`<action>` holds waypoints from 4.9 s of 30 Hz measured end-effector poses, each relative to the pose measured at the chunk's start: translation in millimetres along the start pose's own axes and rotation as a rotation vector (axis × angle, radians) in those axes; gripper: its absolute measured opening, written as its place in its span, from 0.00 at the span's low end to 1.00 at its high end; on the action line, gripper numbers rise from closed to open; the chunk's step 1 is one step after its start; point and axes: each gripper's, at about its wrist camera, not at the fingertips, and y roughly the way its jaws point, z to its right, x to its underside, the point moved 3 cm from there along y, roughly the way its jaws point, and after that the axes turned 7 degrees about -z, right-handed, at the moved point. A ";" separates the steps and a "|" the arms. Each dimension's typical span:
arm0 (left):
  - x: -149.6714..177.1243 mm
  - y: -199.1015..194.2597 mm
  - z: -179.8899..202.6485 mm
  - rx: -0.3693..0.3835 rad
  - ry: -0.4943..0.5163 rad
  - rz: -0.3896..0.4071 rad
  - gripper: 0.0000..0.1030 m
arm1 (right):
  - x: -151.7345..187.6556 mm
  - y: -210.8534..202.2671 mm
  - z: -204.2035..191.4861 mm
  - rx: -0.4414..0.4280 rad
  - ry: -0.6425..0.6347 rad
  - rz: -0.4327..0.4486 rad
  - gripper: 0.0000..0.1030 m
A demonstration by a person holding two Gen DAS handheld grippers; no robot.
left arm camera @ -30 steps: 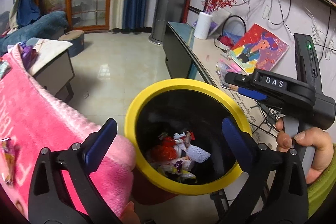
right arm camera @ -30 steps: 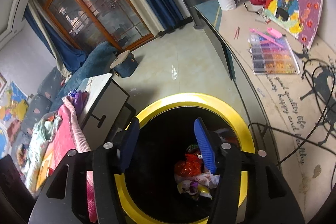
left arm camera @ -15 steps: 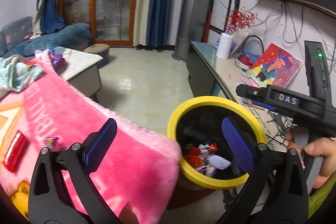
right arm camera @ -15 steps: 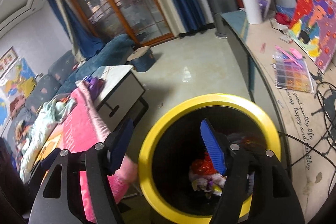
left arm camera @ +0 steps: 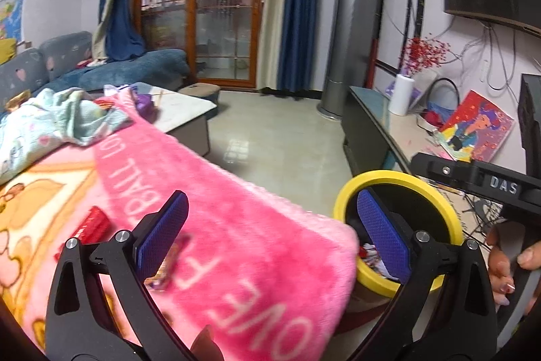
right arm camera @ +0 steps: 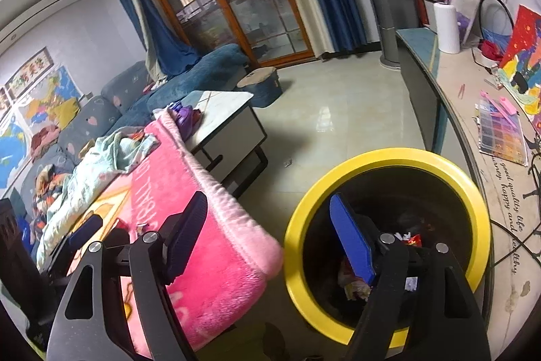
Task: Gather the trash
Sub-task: 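Move both open tools back over the red bottle and last wrapper, then grasp the red bottle with the left tool while the right tool grasps the purple-yellow snack wrapper, then carry the red bottle and snack wrapper over the yellow-rimmed bin with both tools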
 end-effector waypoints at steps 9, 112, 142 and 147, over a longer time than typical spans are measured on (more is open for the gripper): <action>5.5 -15.0 -44.4 -0.101 -0.040 0.032 0.89 | 9.2 13.4 -47.5 -0.035 -0.076 -0.037 0.71; 43.7 1.0 -86.5 0.140 -0.138 -0.213 0.26 | 12.1 52.5 -100.2 -0.131 -0.183 -0.161 0.07; 34.2 1.1 31.7 0.273 0.090 -0.190 0.26 | -6.2 9.3 11.2 -0.014 0.033 -0.031 0.07; 34.4 8.3 47.1 0.291 0.111 -0.198 0.26 | -5.0 7.3 32.5 0.007 0.074 -0.027 0.07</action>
